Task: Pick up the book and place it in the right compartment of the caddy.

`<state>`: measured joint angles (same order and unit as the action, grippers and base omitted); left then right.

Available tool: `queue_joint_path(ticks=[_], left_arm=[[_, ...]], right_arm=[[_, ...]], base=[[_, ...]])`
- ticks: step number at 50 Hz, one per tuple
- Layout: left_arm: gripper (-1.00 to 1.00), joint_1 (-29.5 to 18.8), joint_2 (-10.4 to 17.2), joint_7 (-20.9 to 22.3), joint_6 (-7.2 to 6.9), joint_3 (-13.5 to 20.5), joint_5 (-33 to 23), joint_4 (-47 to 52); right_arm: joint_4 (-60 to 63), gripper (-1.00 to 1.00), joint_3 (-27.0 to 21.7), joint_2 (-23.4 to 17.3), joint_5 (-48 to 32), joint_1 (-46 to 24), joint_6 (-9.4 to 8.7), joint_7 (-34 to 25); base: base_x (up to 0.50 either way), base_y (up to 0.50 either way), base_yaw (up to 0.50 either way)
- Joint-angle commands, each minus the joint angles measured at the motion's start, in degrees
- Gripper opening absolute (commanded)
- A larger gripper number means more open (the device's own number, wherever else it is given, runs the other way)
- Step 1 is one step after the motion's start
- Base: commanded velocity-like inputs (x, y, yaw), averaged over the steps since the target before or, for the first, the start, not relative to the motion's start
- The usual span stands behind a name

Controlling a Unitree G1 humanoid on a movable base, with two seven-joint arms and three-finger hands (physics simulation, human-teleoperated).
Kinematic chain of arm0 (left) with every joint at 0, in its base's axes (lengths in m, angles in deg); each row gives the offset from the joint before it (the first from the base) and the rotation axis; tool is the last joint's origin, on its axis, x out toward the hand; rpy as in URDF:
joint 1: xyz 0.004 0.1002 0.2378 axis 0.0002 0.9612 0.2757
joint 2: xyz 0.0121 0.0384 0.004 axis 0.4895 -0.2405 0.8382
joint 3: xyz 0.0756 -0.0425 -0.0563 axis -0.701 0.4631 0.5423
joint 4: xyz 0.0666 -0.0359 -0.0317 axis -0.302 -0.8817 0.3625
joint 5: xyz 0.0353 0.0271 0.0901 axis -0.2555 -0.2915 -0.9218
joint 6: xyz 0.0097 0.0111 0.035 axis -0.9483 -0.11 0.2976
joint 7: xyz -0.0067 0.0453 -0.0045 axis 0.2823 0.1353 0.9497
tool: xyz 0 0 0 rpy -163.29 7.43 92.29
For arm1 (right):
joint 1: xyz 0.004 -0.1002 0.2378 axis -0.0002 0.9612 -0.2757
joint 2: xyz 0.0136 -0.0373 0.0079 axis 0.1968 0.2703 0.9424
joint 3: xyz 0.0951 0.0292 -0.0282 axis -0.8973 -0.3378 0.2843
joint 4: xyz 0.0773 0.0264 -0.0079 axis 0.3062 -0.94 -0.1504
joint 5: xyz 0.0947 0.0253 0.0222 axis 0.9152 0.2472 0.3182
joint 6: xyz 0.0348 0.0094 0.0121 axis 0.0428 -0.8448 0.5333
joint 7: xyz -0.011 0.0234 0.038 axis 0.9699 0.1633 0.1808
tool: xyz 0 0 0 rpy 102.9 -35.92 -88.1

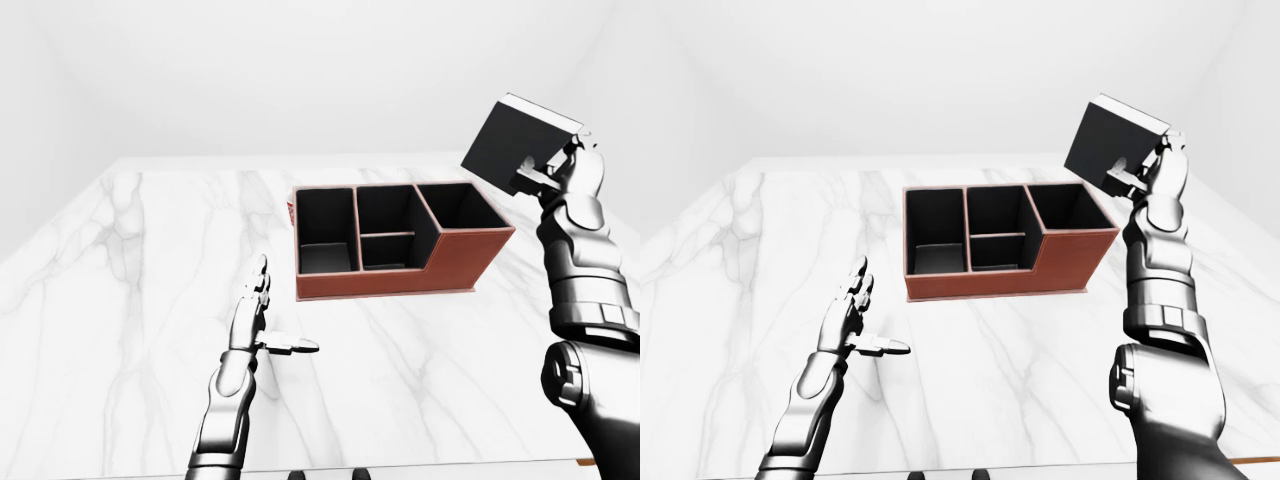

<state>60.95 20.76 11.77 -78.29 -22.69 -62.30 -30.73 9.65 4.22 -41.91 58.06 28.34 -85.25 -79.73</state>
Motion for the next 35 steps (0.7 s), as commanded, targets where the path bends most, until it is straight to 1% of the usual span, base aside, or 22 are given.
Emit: queue_joint_path(ticks=[1,2,4,5,7,8,9,14,18,23,24,30,31,33,35], left_arm=[[1.0,-0.18,-0.03,-0.79,-0.22,0.06,-0.41,0.01],[1.0,-0.16,-0.03,-0.78,-0.17,0.04,-0.43,-0.06],[1.0,-0.18,-0.02,-0.76,0.02,0.05,-0.44,-0.22],[1.0,-0.09,-0.02,-0.73,0.11,0.03,-0.45,-0.17],[1.0,0.02,-0.02,-0.7,0.02,0.02,-0.43,0.04],[1.0,0.14,-0.03,-0.69,-0.29,-0.02,-0.43,0.47],[1.0,0.1,-0.02,-0.68,-0.16,0.0,-0.42,0.3],[1.0,0.13,-0.01,-0.58,-0.24,0.02,-0.34,0.47],[1.0,0.15,-0.03,-0.55,-0.26,-0.02,-0.35,0.54],[1.0,0.2,-0.02,-0.5,-0.37,-0.02,-0.31,0.73],[1.0,0.13,-0.02,-0.5,-0.19,0.0,-0.31,0.5],[1.0,0.09,-0.04,-0.49,-0.07,-0.02,-0.3,0.35],[1.0,0.06,-0.04,-0.49,-0.03,-0.02,-0.31,0.26],[1.0,0.18,-0.07,-0.5,-0.39,-0.11,-0.36,0.73],[1.0,0.16,-0.06,-0.49,-0.32,-0.1,-0.35,0.63]], right_arm=[[0.79,-1.0,-1.74,-0.97,0.45,-3.04,0.0,0.78],[-1.81,-1.0,-1.62,-1.29,0.33,-4.9,0.19,1.32],[-4.94,-1.0,-1.11,-1.59,0.26,-6.86,1.92,1.29],[-7.03,-1.0,-0.96,-1.67,0.18,-8.13,3.1,1.5],[-9.79,-1.0,-0.6,-1.84,0.07,-9.89,4.22,1.83],[-11.56,-1.0,-0.33,-1.84,-0.18,-11.21,5.01,2.17],[-12.45,-1.0,-0.11,-1.82,-0.34,-11.92,5.41,2.37],[-14.14,-1.0,0.55,-1.15,-0.75,-13.11,6.55,2.82],[-14.55,-1.0,0.93,-0.72,-1.22,-13.83,6.76,2.94],[-15.77,-1.0,1.23,-0.17,-2.0,-14.6,7.62,3.01],[-16.56,-1.0,1.36,0.09,-2.34,-14.8,8.18,3.19],[-18.43,-1.0,1.59,0.59,-3.28,-15.62,9.19,3.33],[-19.39,-1.0,1.54,1.06,-3.44,-15.1,10.0,3.4],[-20.59,-1.0,1.81,1.03,-4.06,-16.5,10.0,3.63],[-21.19,-1.0,1.83,1.21,-4.39,-16.72,10.0,3.81]], base=[[0.0,0.0,0.0],[0.0,0.0,0.0],[0.0,0.0,0.0],[0.0,0.0,0.0],[0.0,0.0,0.0],[0.0,0.0,0.0],[0.0,0.0,0.0],[0.0,0.0,0.0],[0.0,0.0,0.0],[0.0,0.0,0.0],[0.0,0.0,0.0],[0.0,0.0,0.0],[0.0,0.0,0.0],[0.0,0.0,0.0],[0.0,0.0,0.0]])
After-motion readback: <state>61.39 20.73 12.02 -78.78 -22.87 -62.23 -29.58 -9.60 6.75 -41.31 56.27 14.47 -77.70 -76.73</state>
